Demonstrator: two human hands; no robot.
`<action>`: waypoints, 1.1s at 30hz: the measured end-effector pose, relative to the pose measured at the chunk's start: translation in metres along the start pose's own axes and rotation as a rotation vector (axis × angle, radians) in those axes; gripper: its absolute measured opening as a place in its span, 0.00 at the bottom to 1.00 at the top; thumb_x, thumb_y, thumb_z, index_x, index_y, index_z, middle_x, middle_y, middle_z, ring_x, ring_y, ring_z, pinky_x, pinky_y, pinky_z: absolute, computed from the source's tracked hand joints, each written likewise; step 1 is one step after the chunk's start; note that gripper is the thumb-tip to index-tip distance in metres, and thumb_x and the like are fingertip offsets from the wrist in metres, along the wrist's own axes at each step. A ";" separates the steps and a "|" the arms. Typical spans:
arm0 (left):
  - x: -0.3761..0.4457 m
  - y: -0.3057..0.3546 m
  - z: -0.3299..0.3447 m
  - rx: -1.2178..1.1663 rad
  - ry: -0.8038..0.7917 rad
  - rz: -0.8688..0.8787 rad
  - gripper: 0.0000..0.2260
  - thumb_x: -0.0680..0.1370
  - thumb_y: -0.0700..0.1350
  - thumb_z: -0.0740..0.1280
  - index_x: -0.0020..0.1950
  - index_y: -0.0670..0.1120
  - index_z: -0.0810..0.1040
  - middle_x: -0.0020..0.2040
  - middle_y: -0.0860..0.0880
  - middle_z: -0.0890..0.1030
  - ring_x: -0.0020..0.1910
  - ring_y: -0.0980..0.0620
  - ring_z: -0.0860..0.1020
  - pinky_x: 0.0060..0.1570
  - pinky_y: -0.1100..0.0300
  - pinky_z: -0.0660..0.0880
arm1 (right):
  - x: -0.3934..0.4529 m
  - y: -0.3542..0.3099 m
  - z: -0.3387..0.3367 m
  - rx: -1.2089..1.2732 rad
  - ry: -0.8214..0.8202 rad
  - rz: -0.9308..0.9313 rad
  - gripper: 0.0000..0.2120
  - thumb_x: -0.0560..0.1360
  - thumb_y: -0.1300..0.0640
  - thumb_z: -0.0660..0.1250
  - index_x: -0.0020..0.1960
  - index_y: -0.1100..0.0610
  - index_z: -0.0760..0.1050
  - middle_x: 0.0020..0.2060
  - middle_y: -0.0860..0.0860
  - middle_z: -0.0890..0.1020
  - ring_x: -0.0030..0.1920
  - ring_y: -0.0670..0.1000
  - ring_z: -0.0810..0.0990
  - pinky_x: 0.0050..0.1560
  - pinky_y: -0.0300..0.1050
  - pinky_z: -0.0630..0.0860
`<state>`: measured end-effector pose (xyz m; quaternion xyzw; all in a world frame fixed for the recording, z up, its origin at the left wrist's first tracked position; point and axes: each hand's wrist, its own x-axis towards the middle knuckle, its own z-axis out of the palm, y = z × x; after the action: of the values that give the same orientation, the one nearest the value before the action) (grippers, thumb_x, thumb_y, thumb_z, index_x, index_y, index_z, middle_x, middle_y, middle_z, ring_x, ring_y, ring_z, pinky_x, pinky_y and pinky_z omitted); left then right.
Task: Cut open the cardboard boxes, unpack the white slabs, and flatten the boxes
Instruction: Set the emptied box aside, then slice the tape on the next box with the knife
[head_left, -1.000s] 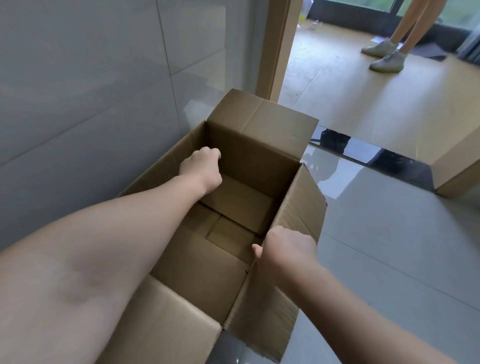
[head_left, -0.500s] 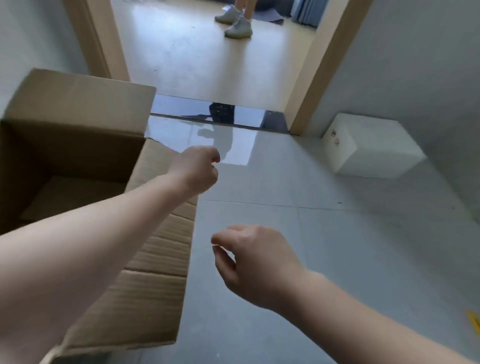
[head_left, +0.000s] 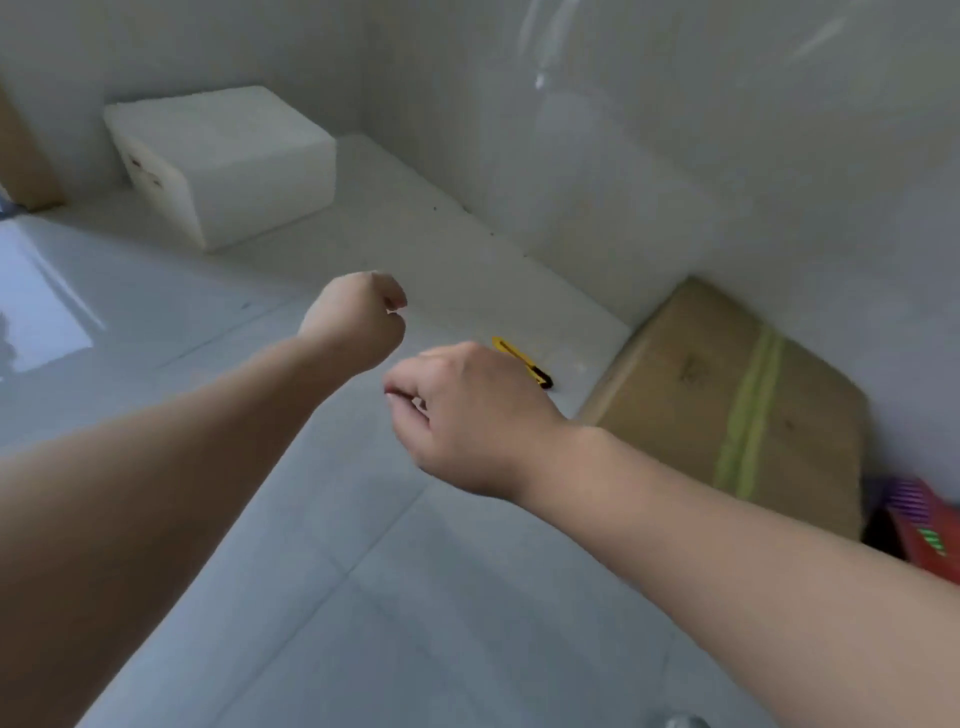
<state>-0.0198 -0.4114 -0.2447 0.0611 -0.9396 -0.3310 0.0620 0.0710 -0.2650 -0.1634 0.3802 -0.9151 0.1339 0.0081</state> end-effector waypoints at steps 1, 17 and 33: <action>-0.001 0.022 0.015 -0.019 -0.038 0.024 0.15 0.71 0.36 0.62 0.54 0.47 0.81 0.54 0.48 0.82 0.54 0.47 0.78 0.55 0.55 0.75 | -0.013 0.015 -0.007 -0.020 -0.002 0.040 0.08 0.76 0.56 0.59 0.41 0.56 0.74 0.35 0.51 0.74 0.40 0.58 0.75 0.37 0.48 0.71; -0.037 0.192 0.168 0.020 -0.196 0.247 0.13 0.75 0.42 0.60 0.57 0.49 0.77 0.53 0.48 0.80 0.50 0.46 0.77 0.43 0.56 0.73 | -0.133 0.224 -0.049 -0.133 0.107 0.298 0.12 0.76 0.54 0.60 0.33 0.52 0.69 0.30 0.47 0.72 0.36 0.54 0.73 0.34 0.46 0.68; -0.055 0.223 0.303 0.530 -0.222 0.264 0.34 0.73 0.70 0.41 0.77 0.58 0.49 0.78 0.52 0.48 0.76 0.49 0.44 0.71 0.43 0.47 | -0.211 0.614 -0.020 -0.269 -0.191 0.987 0.44 0.72 0.26 0.42 0.78 0.53 0.48 0.77 0.59 0.52 0.76 0.60 0.50 0.74 0.61 0.52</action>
<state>-0.0299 -0.0438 -0.3429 -0.0840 -0.9940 -0.0684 -0.0165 -0.2094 0.3004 -0.3152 -0.0905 -0.9912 -0.0323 -0.0910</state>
